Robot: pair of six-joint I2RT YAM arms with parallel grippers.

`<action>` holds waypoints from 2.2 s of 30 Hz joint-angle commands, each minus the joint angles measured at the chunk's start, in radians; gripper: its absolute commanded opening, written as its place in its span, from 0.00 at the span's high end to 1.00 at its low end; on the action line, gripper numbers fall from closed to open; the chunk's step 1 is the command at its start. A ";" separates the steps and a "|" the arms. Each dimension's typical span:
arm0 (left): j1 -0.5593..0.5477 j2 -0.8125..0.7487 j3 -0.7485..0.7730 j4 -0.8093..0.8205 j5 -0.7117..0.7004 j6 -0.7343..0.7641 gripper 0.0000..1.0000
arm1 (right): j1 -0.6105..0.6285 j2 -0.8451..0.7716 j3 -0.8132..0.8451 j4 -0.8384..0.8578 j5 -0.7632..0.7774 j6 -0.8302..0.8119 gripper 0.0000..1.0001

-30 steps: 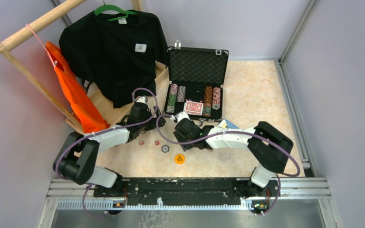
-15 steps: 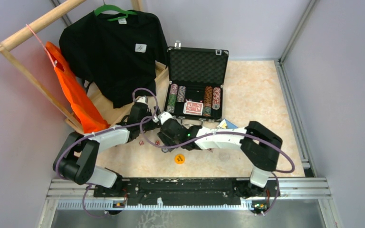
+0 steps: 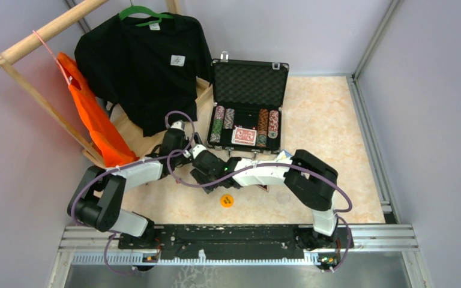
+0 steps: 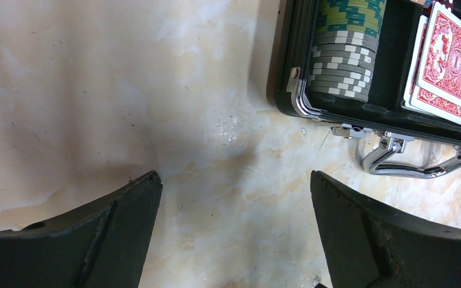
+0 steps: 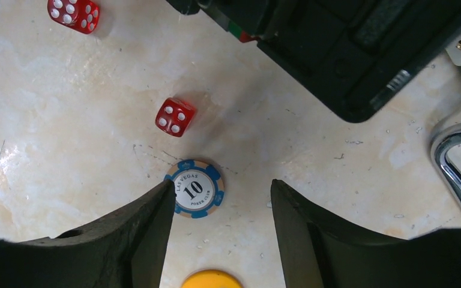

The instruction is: Pack up texas hold em set

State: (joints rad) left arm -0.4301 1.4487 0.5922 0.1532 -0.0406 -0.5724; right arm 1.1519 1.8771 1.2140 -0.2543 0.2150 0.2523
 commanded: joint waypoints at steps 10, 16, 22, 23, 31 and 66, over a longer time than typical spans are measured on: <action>-0.003 0.006 0.015 -0.011 0.004 0.005 0.01 | 0.037 0.044 0.056 0.012 -0.072 -0.013 0.40; -0.003 0.016 0.019 -0.016 0.003 -0.003 0.01 | 0.044 0.056 0.051 0.015 -0.074 -0.010 0.39; -0.003 0.013 0.018 -0.018 -0.006 -0.006 0.01 | 0.052 0.070 0.049 0.015 -0.078 -0.008 0.39; -0.003 0.015 0.018 -0.017 -0.004 -0.006 0.01 | 0.052 0.070 0.050 0.013 -0.074 -0.008 0.39; -0.004 0.013 0.018 -0.019 -0.006 -0.005 0.01 | 0.058 0.066 0.039 -0.003 -0.062 -0.007 0.40; -0.004 0.013 0.017 -0.021 -0.002 -0.004 0.01 | 0.074 0.044 -0.018 -0.005 -0.013 0.046 0.57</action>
State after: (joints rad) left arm -0.4297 1.4494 0.5922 0.1532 -0.0410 -0.5724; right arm 1.1980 1.9244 1.2144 -0.2409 0.2024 0.2924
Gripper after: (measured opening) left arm 0.989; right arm 0.438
